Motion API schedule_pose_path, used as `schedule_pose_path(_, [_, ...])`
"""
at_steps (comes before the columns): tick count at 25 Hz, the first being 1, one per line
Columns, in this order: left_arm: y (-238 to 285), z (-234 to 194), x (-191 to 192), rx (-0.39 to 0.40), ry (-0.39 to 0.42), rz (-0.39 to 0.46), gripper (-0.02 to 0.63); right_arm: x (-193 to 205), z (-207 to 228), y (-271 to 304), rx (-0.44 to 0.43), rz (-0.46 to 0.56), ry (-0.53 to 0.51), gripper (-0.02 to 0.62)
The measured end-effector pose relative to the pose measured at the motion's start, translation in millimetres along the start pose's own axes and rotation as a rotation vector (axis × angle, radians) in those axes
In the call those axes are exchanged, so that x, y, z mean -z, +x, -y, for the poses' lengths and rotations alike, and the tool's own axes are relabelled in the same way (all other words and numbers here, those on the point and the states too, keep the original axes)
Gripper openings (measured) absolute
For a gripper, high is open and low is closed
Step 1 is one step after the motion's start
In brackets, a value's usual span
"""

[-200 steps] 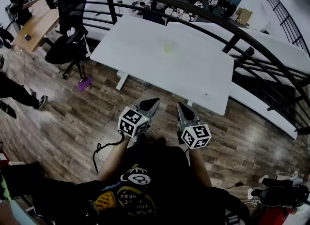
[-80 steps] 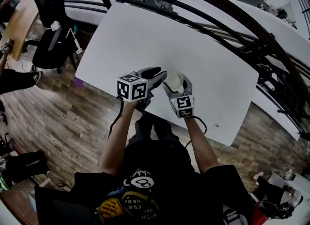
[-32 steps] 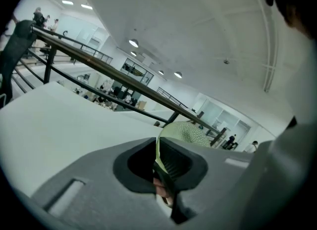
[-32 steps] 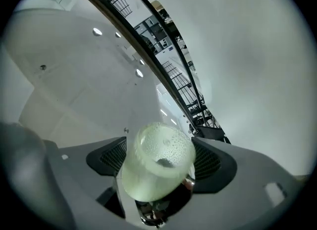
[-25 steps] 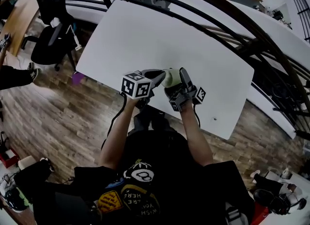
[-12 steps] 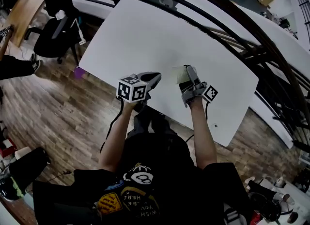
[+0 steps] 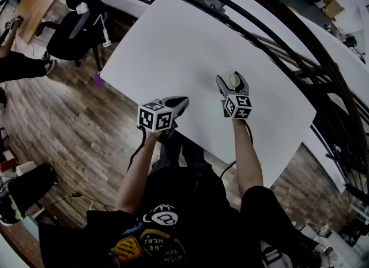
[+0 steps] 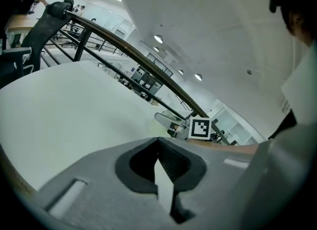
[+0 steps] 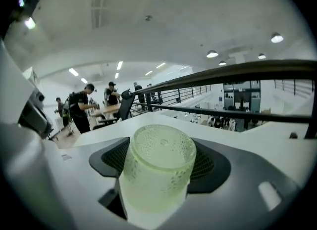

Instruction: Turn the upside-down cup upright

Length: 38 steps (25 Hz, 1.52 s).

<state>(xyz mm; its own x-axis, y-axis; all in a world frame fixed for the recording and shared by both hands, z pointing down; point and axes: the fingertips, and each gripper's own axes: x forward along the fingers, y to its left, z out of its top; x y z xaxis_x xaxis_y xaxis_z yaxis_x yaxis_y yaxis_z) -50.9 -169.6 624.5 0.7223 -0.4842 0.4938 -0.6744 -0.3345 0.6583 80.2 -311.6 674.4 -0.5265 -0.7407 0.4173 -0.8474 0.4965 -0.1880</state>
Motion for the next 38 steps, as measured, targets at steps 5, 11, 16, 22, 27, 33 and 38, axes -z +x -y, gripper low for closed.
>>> schedule_pose_path(5, [-3.2,1.2,8.8,-0.008,-0.017,-0.005,0.000,13.4,12.9,20.3,0.085,-0.047,-0.205,0.353])
schedule_pose_path(11, [-5.6,-2.5,5.7,0.017,-0.018,-0.016,0.000,30.5,20.4,45.1,0.146,-0.087,-0.268,0.351])
schedule_pose_path(16, [-3.3,3.9,-1.6,0.032,0.009,-0.025,0.000,36.8,23.6,49.5,0.171,-0.076,-0.275,0.351])
schedule_pose_path(22, [3.7,13.2,1.6,0.033,0.013,-0.042,0.000,43.4,24.2,45.0,0.165,-0.090,-0.300,0.353])
schedule_pose_path(27, [6.0,4.7,1.0,0.037,0.013,-0.050,0.000,36.3,16.4,49.5,0.109,-0.072,-0.276,0.371])
schedule_pose_path(33, [2.6,15.7,-3.2,0.046,0.036,-0.013,0.000,2.5,10.4,-2.5,0.158,0.054,-0.239,0.367])
schedule_pose_path(38, [-5.1,16.7,-15.4,-0.023,0.119,0.047,0.000,-29.0,0.3,-76.7,0.238,0.137,-0.177,0.175])
